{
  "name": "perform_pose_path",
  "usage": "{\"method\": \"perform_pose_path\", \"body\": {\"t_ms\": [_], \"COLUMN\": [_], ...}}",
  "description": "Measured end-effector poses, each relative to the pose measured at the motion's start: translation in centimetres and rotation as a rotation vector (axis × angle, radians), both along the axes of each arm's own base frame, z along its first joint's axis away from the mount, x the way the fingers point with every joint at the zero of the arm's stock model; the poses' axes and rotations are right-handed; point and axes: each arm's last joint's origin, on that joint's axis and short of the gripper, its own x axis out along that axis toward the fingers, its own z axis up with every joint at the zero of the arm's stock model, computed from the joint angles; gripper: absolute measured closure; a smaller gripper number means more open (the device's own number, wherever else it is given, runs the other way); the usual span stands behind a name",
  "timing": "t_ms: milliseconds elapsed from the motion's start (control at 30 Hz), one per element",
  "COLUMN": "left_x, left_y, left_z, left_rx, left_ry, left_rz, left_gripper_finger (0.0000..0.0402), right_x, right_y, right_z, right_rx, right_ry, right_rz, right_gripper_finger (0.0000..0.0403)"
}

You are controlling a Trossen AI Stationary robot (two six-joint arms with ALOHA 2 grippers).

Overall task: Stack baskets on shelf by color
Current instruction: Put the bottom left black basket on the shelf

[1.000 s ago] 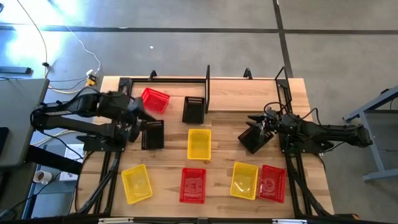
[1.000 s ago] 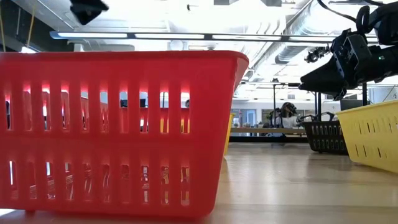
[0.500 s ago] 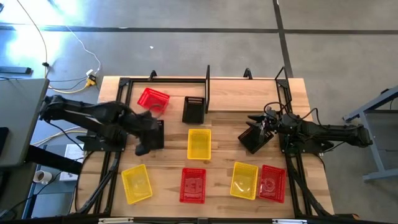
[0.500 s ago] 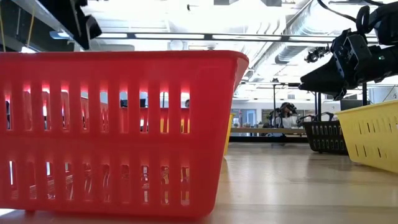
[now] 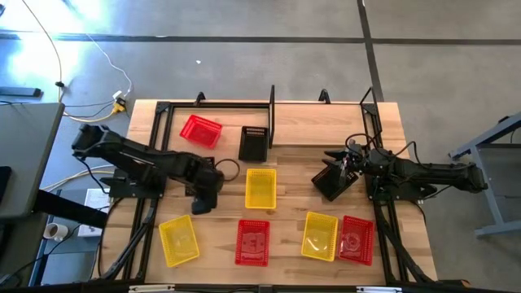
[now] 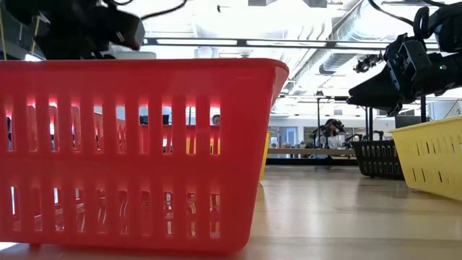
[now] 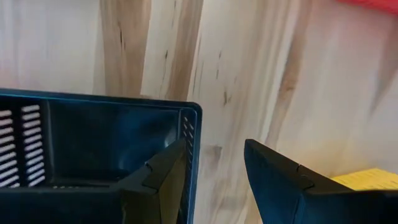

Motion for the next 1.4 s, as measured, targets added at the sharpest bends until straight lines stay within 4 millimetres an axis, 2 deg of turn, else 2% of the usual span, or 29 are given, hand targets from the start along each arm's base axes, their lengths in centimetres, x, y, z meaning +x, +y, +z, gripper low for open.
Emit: {"method": "perform_pose_path", "body": {"t_ms": [567, 700, 867, 1000, 1267, 1400], "left_x": [1.8, 1.9, 2.0, 2.0, 3.2, 4.3], "left_y": [-0.1, -0.1, -0.2, -0.5, -1.9, -2.9], "left_z": [-4.5, -5.1, -5.6, -5.6, -3.5, -1.5], "left_rx": [0.036, 0.045, 0.014, 0.004, -0.005, 0.017], "left_ry": [0.208, 0.238, 0.267, 0.27, 0.217, 0.151], "left_rz": [0.042, 0.064, 0.064, 0.056, 0.019, 0.004], "left_gripper_finger": [0.0252, 0.0282, 0.0346, 0.0392, 0.0396, 0.0396], "right_x": [0.0, 0.0, 0.0, 0.0, 0.0, 0.0], "right_y": [0.0, 0.0, 0.0, 0.0, 0.0, 0.0], "right_z": [0.0, 0.0, 0.0, 0.0, 0.0, 0.0], "right_rx": [0.0, 0.0, 0.0, 0.0, 0.003, 0.168], "right_ry": [0.0, 0.0, 0.002, 0.001, 0.0, -0.053], "right_rz": [0.0, 0.0, -0.001, 0.0, -0.001, -0.028], "right_gripper_finger": [0.0245, 0.0245, 0.0245, 0.0245, 0.0245, 0.0245]}}
